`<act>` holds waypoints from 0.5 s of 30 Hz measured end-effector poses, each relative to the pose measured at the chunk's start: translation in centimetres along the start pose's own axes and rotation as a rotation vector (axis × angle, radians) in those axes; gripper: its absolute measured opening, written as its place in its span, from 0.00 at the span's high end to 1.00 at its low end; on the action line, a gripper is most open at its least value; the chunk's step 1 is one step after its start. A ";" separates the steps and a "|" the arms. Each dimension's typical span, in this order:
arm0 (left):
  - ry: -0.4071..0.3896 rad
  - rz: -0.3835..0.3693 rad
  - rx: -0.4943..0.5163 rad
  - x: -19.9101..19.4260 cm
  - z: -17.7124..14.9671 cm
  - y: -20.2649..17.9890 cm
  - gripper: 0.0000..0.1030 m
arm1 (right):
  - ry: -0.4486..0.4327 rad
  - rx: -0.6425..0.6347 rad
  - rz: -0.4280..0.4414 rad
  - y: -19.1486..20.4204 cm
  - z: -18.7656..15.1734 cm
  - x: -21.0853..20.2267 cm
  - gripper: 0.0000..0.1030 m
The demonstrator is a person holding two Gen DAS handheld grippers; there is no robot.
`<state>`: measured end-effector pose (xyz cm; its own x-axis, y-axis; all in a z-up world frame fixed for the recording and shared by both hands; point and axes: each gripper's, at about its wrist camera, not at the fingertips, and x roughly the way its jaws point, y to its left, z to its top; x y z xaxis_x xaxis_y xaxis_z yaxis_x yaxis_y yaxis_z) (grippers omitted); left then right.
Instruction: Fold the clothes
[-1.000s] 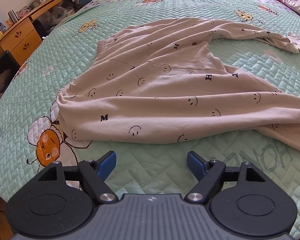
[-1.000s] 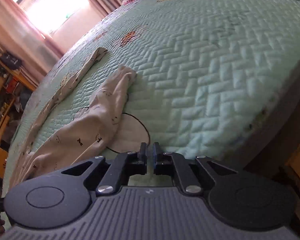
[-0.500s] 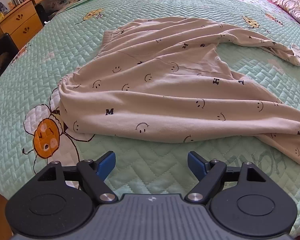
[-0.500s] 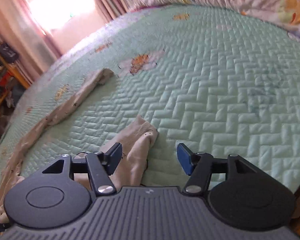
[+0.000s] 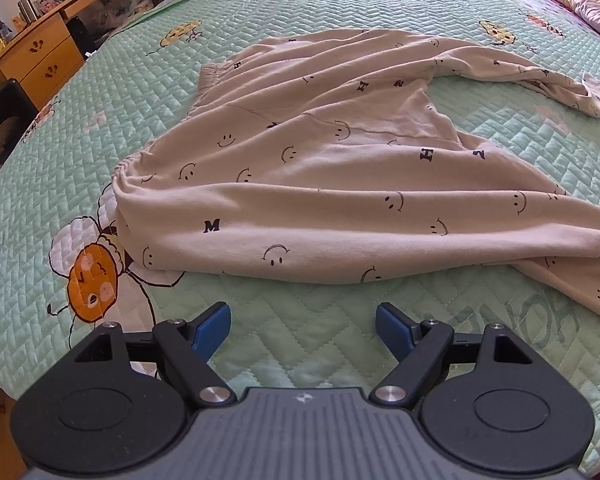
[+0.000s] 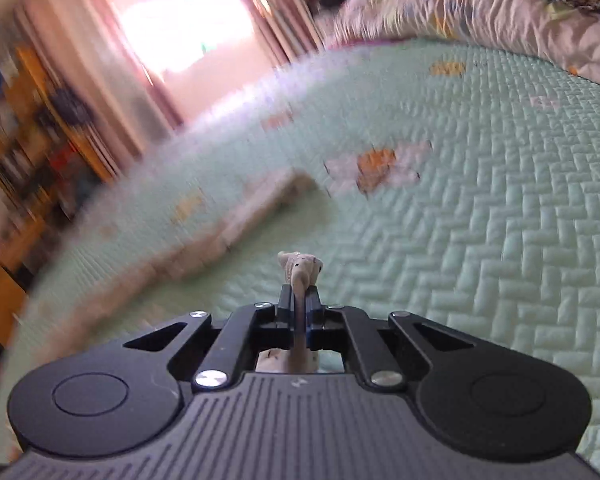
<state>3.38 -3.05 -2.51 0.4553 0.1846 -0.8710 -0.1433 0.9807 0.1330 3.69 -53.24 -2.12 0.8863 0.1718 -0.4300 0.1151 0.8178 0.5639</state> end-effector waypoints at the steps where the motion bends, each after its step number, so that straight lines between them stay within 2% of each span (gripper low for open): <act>1: -0.001 -0.001 0.000 0.0 0.0 0.0 0.20 | -0.025 0.048 -0.001 -1.4 0.0 -1.3 0.93; 3: -0.005 -0.005 -0.002 0.0 0.0 0.0 0.20 | -0.036 0.147 -0.051 -4.5 -0.7 -3.4 0.86; 5: -0.009 -0.011 -0.004 0.1 0.1 0.1 0.20 | 0.030 0.232 -0.190 -8.0 -2.3 -4.7 0.79; 6: -0.010 -0.012 -0.005 0.1 0.2 0.1 0.20 | 0.063 0.266 -0.259 -9.5 -3.3 -5.3 0.79; 7: -0.010 -0.015 -0.008 0.1 0.2 0.1 0.21 | 0.078 0.289 -0.287 -10.7 -4.2 -6.1 0.81; 9: -0.011 -0.037 -0.024 0.0 0.5 0.2 0.20 | 0.046 0.306 -0.282 -11.4 -5.3 -7.8 0.83; 11: -0.011 -0.058 -0.040 0.0 0.7 0.3 0.20 | 0.010 0.261 -0.281 -10.1 -5.4 -8.5 0.79; 12: -0.011 -0.075 -0.050 0.0 0.9 0.3 0.20 | -0.015 0.235 -0.246 -9.2 -5.3 -8.6 0.79; 15: -0.007 -0.190 -0.109 0.4 2.1 0.2 0.20 | -0.025 0.179 -0.137 -6.2 -4.4 -7.2 0.76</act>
<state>5.36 -2.68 -1.83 0.4889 -0.0023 -0.8724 -0.1484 0.9852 -0.0858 -5.35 -57.10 -5.66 0.8676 0.0501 -0.4948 0.3110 0.7217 0.6184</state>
